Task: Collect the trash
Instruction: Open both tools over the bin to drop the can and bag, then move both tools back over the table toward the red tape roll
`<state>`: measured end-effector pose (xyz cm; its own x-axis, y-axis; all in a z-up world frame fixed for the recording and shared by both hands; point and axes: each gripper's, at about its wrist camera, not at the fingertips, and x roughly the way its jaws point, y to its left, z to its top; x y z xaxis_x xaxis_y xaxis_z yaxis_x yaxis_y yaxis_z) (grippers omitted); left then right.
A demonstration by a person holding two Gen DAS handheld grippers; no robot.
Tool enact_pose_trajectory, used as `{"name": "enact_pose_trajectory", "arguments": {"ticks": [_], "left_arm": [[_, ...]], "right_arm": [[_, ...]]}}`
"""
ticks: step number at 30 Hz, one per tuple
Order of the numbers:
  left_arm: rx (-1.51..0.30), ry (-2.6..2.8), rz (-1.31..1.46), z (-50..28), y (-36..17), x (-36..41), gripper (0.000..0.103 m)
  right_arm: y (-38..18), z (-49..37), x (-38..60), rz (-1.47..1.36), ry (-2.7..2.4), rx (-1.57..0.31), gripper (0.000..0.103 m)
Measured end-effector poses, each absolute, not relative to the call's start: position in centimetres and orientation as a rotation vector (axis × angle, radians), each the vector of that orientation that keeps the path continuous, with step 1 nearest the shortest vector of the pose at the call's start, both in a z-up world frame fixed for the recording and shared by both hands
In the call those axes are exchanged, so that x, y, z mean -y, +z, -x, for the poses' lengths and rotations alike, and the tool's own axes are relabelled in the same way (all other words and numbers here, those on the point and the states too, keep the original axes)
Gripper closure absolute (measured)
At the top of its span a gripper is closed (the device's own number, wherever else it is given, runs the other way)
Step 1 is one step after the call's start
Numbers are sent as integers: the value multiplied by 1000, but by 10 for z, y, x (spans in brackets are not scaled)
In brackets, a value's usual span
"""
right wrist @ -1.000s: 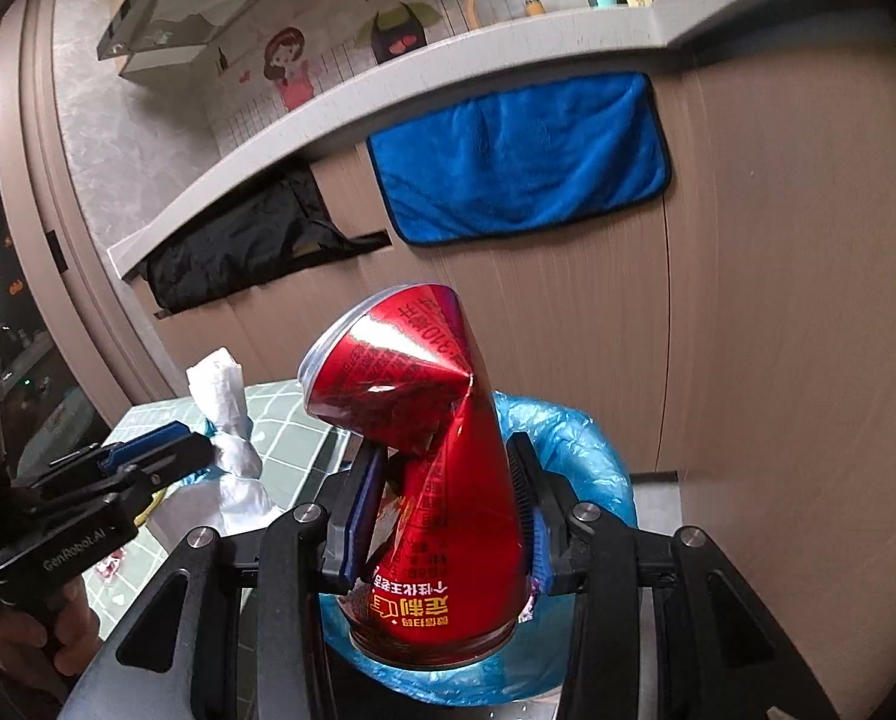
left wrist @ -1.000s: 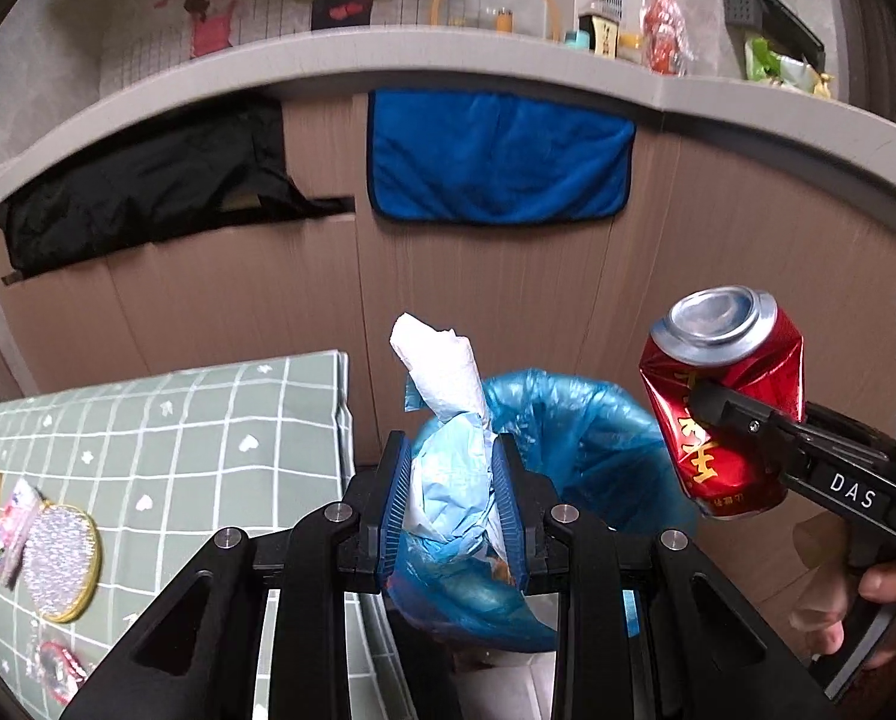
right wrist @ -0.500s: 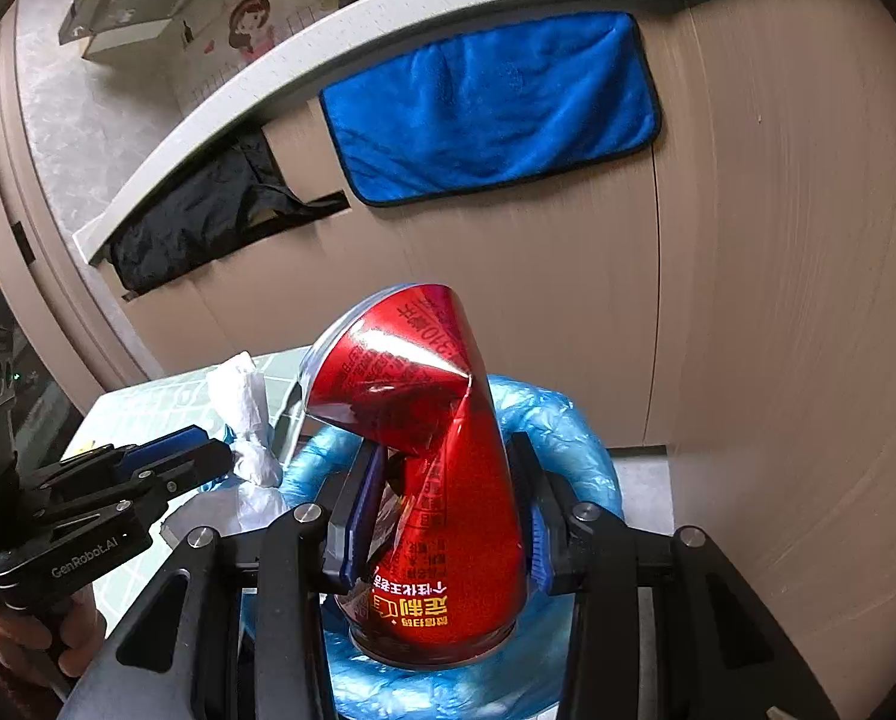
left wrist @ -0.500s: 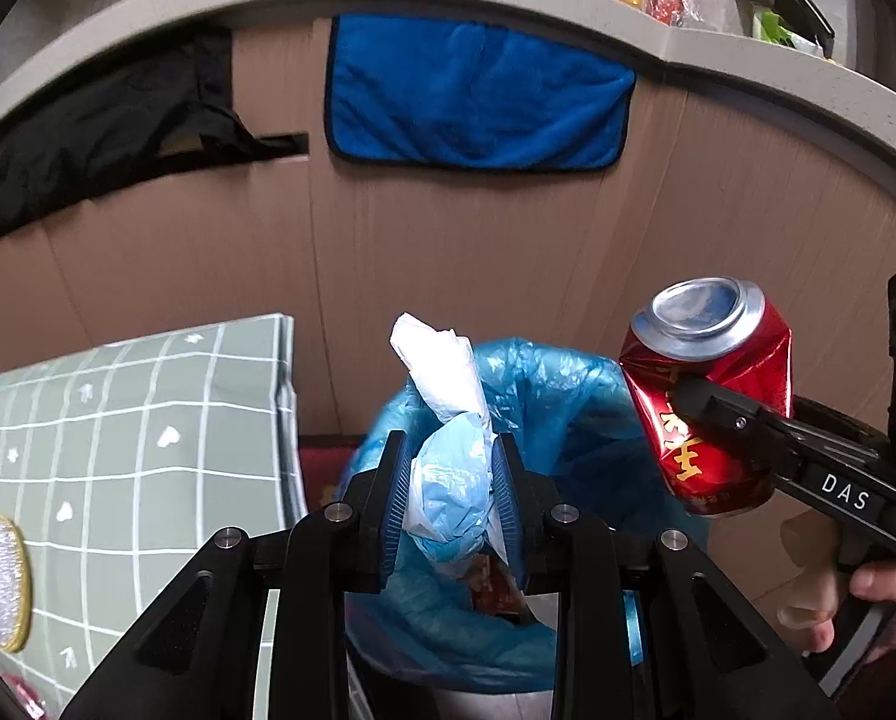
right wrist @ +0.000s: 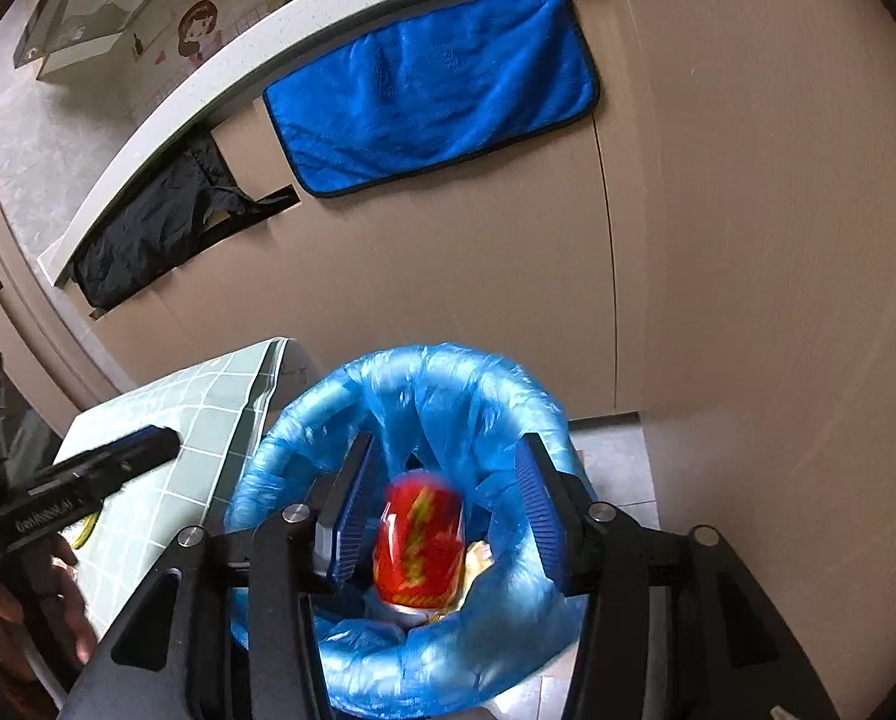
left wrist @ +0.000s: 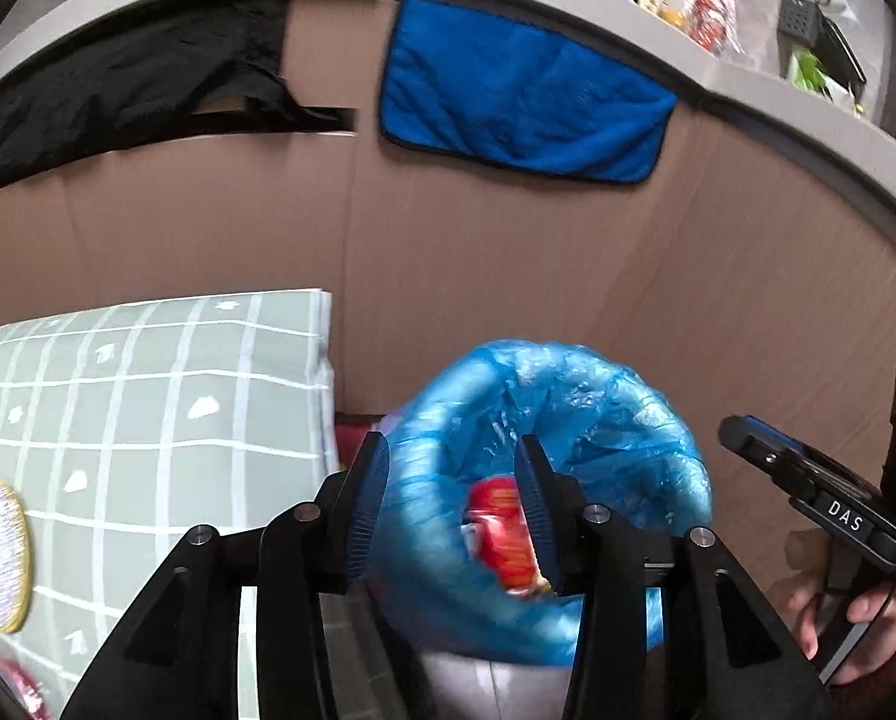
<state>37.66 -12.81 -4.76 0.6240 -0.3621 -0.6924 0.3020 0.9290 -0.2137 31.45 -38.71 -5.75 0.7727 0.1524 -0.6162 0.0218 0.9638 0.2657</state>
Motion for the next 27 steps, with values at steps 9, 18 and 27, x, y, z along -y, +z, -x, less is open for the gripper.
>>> {"name": "enact_pose_trajectory", "arguments": {"ticks": [9,18,27], "left_arm": [[-770,-250,135,-321,-25,25,58],[-728,-11,170,-265,-21,-126,58],[-730,136,249,-225,-40,-240,58]], "right_arm": [[-22,-291,323,-278,211,-660,58],[-17,-283,162,-189,524,-752,58],[-70,-275,2,51,734,-931,58]]}}
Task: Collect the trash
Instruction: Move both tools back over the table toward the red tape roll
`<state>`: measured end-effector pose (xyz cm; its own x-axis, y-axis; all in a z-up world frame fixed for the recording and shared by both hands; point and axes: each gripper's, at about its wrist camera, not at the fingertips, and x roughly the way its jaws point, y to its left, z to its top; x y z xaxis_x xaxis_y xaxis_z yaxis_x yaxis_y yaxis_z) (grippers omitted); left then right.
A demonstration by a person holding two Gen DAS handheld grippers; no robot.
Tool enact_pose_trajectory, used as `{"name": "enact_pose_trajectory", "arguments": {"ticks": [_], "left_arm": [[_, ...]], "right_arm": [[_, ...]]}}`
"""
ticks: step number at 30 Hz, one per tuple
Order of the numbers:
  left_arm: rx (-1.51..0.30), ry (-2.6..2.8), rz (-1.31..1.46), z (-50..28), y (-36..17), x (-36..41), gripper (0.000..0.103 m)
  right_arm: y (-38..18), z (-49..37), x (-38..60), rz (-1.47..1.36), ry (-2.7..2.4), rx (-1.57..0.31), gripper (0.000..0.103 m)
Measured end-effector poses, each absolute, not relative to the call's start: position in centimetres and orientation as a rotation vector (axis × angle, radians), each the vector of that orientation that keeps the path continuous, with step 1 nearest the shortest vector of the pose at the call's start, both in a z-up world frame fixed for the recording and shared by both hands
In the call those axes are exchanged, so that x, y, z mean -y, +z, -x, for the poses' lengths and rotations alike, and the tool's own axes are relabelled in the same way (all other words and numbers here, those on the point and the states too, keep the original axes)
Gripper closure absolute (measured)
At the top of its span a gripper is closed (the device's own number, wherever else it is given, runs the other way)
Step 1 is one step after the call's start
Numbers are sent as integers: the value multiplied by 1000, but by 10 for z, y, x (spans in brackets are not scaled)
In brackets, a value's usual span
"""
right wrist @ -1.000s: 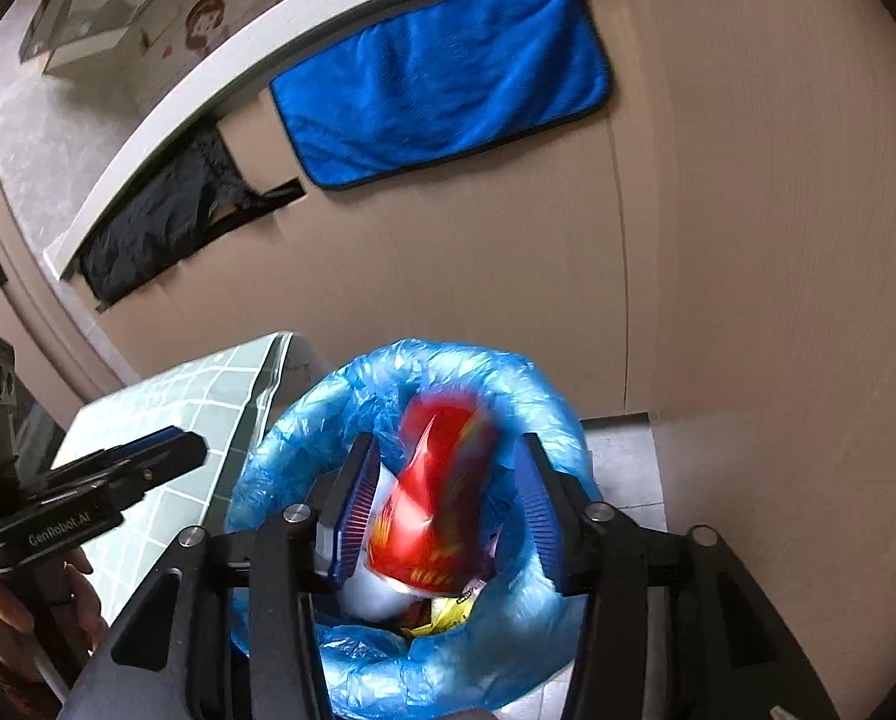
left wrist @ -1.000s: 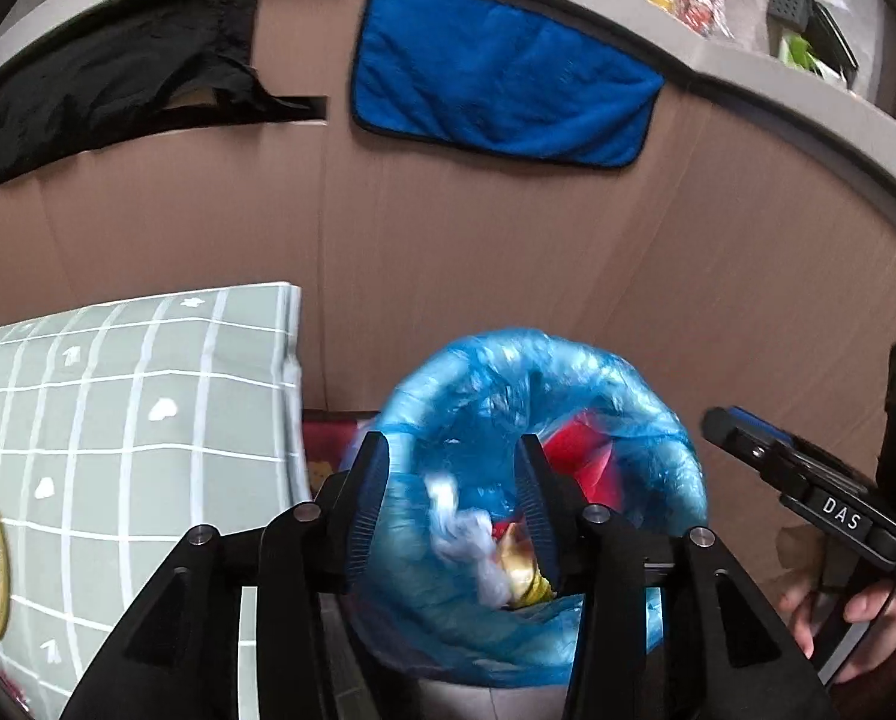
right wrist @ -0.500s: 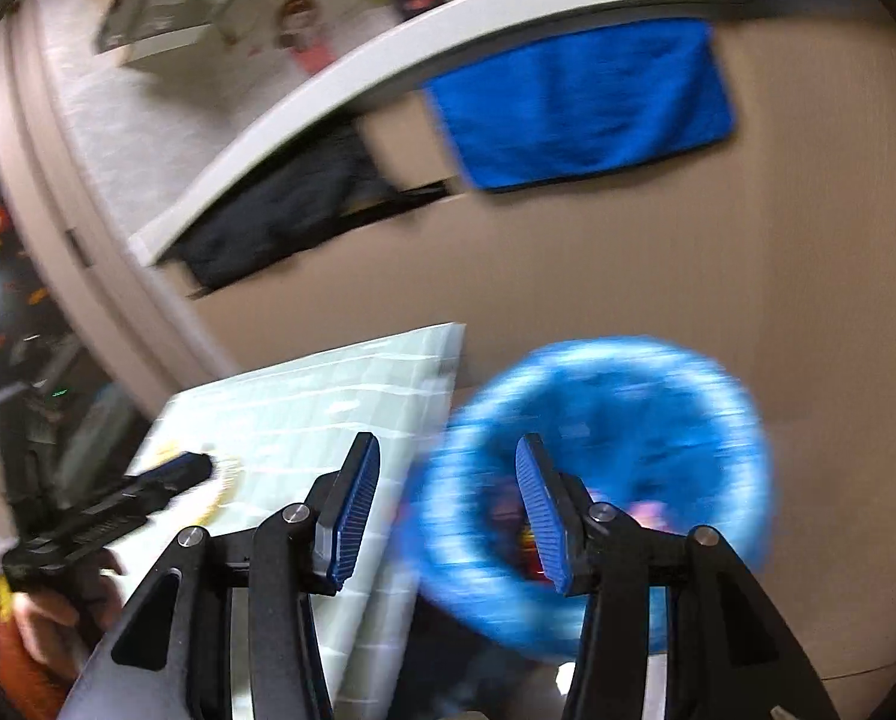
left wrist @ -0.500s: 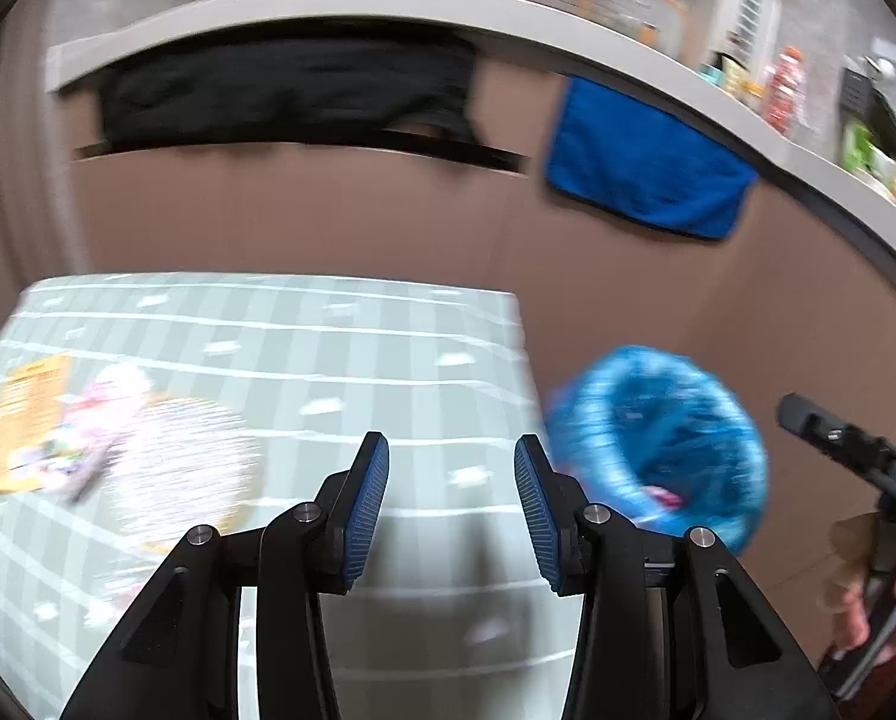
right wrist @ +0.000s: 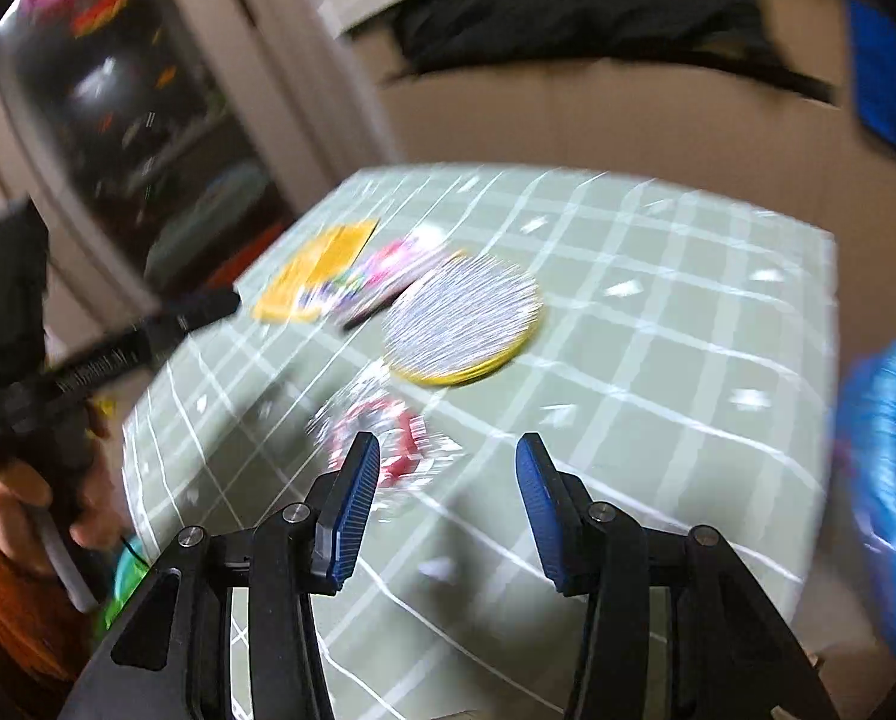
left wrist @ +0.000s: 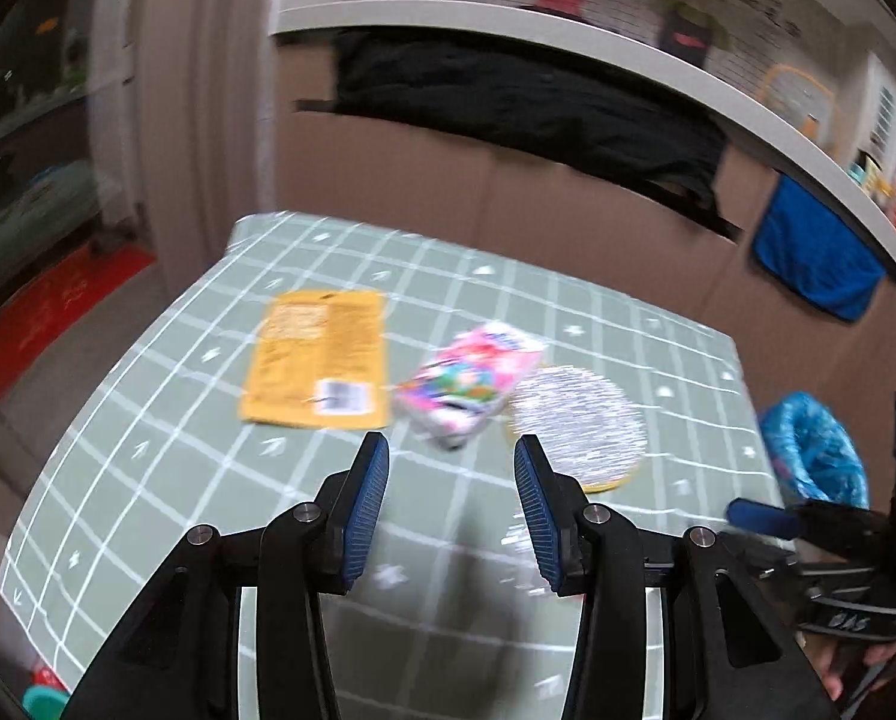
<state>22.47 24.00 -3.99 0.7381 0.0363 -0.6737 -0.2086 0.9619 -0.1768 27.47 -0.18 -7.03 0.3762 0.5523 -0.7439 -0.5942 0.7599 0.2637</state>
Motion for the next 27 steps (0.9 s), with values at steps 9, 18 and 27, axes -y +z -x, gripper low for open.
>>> {"name": "enact_pose_trajectory", "arguments": {"ticks": [9,18,27], "left_arm": [[-768,167,307,-213,-68,-284,58],[-790,144,345,-222,-80,-289,58],[-783,170,366,-210,-76,-298,58]], "right_arm": [[-115,-286,-69,229,759,-972,55],[-117,-287,-68,197,847,-978,52],[-101,-271,-90,290,957,-896,53]]}}
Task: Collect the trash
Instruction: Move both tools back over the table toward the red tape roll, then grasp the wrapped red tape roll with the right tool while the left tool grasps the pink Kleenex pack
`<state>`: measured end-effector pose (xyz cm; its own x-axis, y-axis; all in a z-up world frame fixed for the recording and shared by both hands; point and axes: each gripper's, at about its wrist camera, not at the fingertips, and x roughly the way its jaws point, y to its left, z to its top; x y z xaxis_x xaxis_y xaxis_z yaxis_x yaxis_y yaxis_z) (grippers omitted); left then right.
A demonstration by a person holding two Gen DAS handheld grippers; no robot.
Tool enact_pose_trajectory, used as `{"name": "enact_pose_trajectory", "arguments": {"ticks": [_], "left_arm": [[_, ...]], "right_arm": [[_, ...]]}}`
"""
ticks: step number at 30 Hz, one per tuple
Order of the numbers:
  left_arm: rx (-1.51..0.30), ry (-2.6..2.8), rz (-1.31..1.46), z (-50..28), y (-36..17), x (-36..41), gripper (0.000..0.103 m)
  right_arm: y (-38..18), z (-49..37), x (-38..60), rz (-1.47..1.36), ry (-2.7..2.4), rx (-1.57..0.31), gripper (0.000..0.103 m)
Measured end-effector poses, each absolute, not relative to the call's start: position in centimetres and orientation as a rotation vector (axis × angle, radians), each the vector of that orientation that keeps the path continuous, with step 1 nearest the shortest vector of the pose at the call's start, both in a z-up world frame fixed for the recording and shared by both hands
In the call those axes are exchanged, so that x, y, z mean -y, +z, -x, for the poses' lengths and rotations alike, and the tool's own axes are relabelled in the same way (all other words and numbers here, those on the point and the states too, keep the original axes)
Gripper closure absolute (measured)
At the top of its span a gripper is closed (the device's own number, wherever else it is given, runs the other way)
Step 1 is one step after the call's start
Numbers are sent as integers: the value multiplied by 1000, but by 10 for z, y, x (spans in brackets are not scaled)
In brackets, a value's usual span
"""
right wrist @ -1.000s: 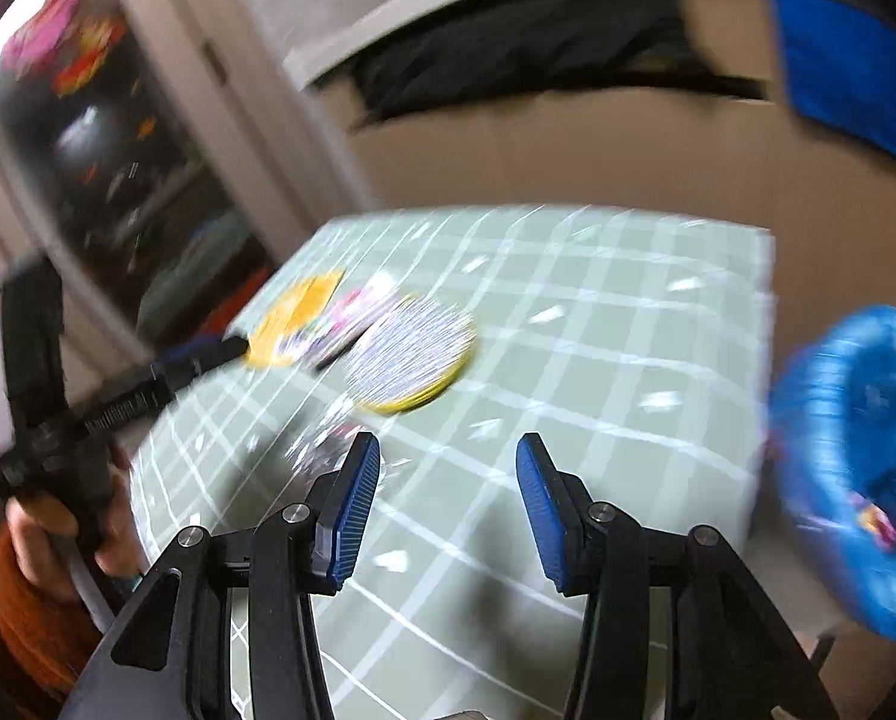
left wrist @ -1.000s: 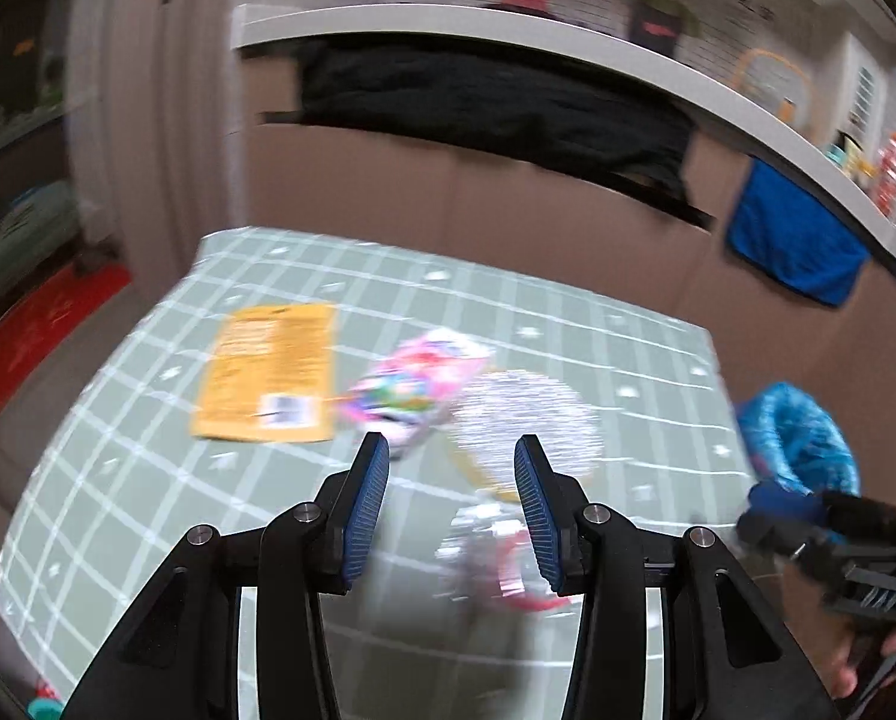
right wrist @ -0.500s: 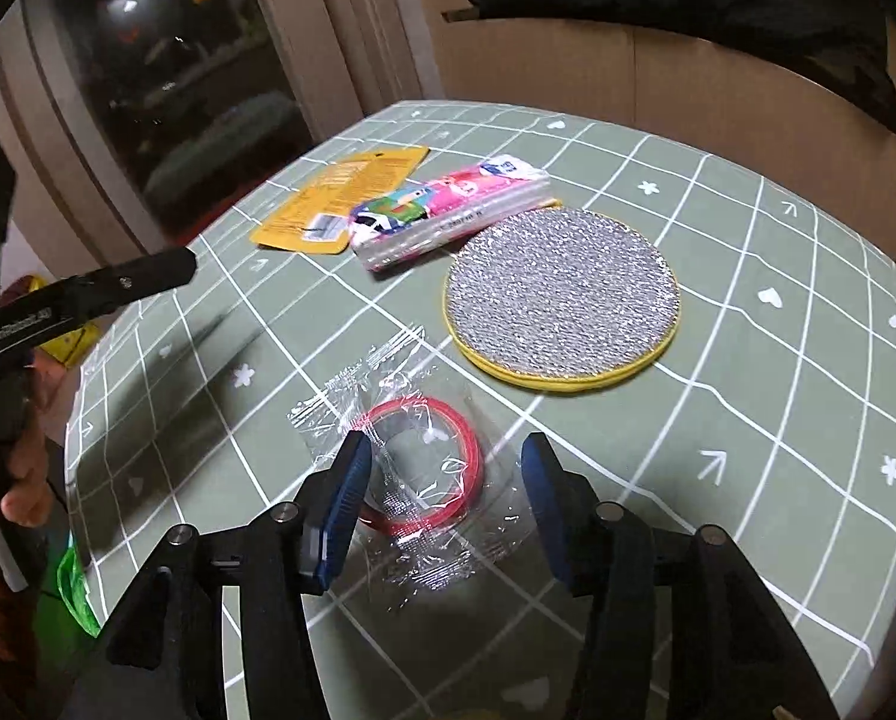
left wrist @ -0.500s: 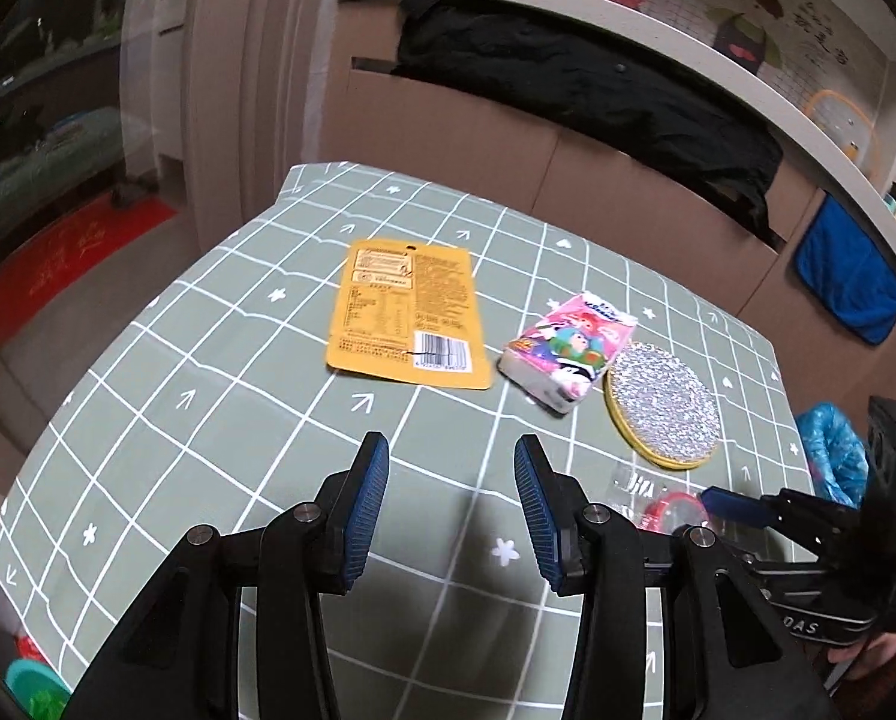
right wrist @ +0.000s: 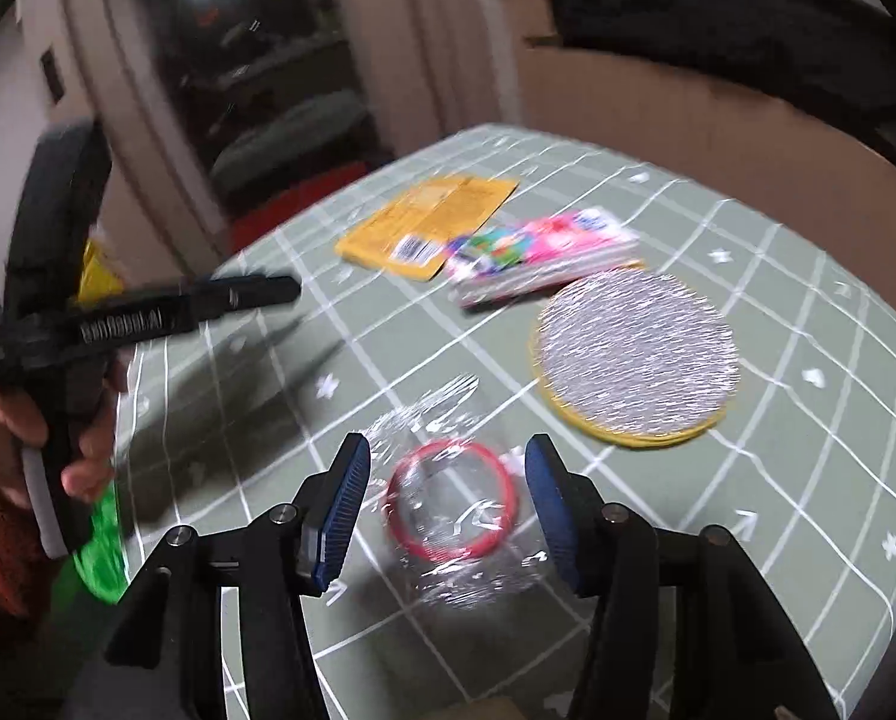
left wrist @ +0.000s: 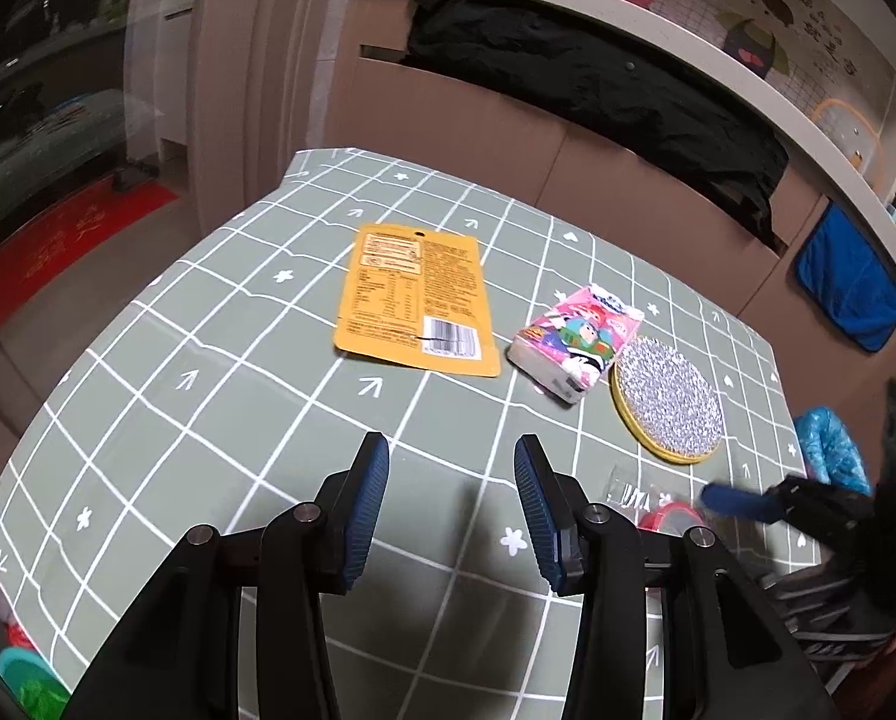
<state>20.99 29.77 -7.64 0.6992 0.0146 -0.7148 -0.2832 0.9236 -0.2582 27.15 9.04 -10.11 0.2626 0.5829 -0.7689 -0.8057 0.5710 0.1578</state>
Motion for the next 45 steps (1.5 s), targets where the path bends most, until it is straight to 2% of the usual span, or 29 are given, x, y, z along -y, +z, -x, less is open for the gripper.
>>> {"name": "enact_pose_trajectory", "arguments": {"ticks": [4,8,11,15,24,30,36,40,42,45], "left_arm": [[-776,181,372,-205,-75,-301,58],[-781,175,376,-205,-76,-300,58],[-786,165,371,-208,-76,-296,58],[-783,139,351,-222,-74,-288,58],[-810,-70,277,-318,-74,-271,58],[-976,-117,77,-382,-96,-252,58],[-1030,-120,57,-397,-101,-244,55],[-1068,-51,167,-406,-106,-253,38],[-1071,-47,218,-405,-108,-260,38],[-1058,-33,226,-402,-106,-257,47]], "right_arm": [[-119,-270,-101,389,927,-900,48],[-125,-270,-97,394,936,-895,48],[-119,-274,-89,356,900,-929,53],[-91,-271,-54,273,873,-848,54],[-74,-288,47,67,665,-849,54],[-88,-286,84,68,575,-878,54],[-102,-288,99,25,551,-905,54],[-107,-287,100,8,554,-915,54],[-107,-283,98,13,562,-912,54],[-105,-278,97,19,570,-903,54]]}}
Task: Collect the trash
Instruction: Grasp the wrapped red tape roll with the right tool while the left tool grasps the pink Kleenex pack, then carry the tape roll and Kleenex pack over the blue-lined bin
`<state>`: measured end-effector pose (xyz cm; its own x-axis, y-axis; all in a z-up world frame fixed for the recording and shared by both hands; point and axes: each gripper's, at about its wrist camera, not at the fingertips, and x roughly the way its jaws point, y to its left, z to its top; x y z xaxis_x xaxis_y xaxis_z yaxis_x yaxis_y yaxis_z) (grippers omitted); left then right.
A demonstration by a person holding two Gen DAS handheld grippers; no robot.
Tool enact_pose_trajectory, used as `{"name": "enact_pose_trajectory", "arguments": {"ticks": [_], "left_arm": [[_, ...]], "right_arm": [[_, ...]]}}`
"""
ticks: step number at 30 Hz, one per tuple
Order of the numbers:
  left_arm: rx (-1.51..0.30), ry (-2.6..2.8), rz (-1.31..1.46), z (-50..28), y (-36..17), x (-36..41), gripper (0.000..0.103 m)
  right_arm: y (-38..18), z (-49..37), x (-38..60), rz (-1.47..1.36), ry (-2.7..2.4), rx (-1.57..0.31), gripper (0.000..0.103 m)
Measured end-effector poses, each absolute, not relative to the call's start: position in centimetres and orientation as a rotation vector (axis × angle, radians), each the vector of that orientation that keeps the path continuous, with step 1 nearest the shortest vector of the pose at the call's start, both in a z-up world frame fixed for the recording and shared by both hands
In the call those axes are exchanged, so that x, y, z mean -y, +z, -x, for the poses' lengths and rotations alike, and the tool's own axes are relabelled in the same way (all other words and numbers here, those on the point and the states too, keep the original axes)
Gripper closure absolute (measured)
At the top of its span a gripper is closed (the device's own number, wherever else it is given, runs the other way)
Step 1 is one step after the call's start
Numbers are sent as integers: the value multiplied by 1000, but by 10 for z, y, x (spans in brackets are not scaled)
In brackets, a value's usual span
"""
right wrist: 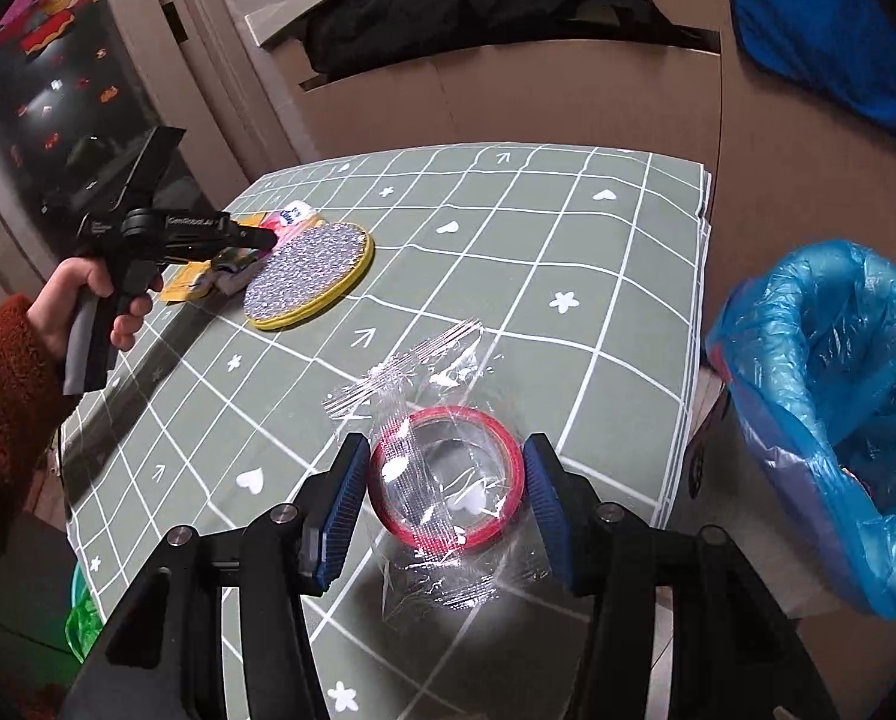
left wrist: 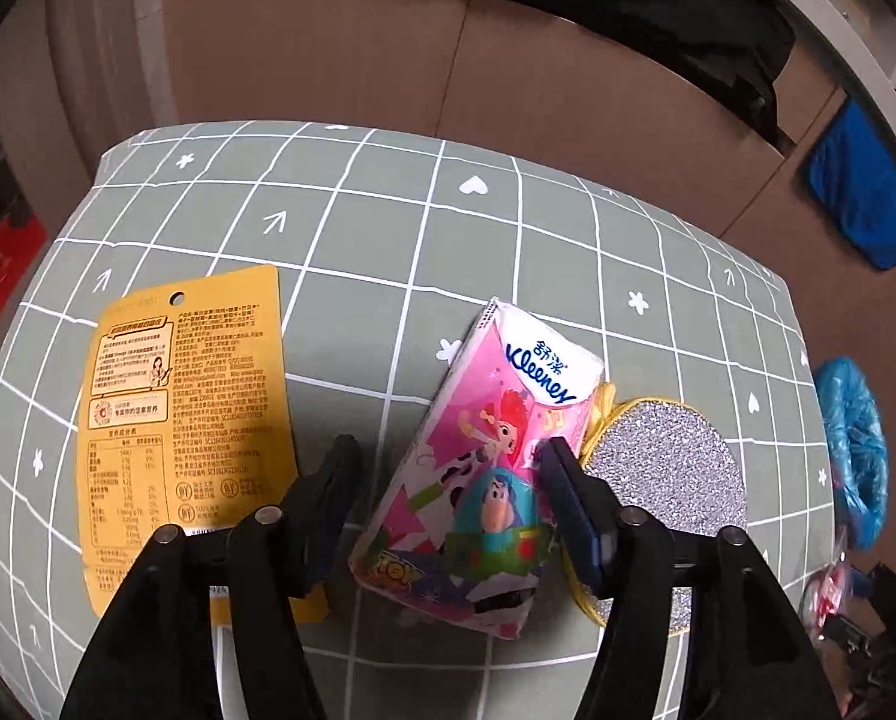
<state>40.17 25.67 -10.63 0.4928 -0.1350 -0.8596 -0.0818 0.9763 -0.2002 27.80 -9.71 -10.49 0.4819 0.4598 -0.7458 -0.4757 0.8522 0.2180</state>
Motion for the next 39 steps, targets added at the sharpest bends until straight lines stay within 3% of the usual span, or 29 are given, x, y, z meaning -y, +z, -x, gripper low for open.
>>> {"name": "enact_pose_trajectory", "arguments": {"ticks": [8,20,39], "left_arm": [[-1007,25,222,-378,-93,-239,68],[-856,22,164,-321,-47,-174,70],[-761,-314,135,-270,-17,35,70]], "right_arm": [[-100,-270,105,18,551,-893,54],[-88,-268,123,-25,515,-866,54],[-30,-243,242,-97,285,-655,54]]}}
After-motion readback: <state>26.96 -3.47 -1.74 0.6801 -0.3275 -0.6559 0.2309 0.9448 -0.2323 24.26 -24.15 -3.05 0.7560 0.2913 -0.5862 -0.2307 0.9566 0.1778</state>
